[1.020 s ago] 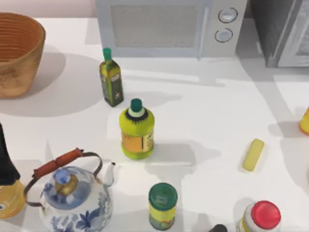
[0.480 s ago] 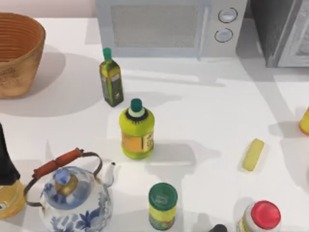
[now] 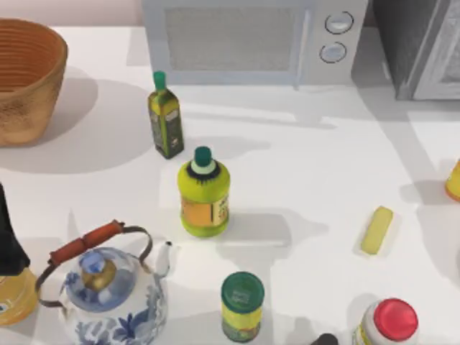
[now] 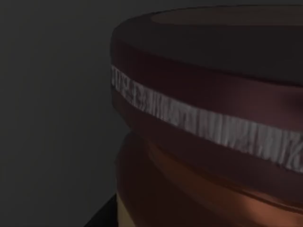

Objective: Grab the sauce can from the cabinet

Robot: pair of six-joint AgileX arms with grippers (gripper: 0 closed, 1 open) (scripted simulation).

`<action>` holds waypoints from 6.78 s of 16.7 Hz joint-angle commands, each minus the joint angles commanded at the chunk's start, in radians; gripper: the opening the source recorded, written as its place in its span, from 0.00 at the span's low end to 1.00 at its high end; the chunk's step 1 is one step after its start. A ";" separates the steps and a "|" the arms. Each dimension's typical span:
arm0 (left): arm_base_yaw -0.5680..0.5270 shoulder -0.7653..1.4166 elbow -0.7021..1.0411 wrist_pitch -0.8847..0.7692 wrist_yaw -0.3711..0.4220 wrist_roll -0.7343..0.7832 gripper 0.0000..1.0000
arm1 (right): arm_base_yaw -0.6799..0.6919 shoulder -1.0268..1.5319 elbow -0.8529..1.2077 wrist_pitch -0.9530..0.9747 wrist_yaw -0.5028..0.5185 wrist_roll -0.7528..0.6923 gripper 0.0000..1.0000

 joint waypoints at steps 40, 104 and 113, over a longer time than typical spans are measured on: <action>0.000 0.000 0.000 0.000 0.000 0.000 1.00 | -0.040 -1.272 -1.494 0.116 -0.062 -0.009 0.00; 0.000 0.000 0.000 0.000 0.000 0.000 1.00 | 0.122 -0.072 -1.875 1.720 -0.551 0.020 0.00; 0.000 0.000 0.000 0.000 0.000 0.000 1.00 | 0.132 0.192 -1.773 1.944 -0.633 0.008 0.00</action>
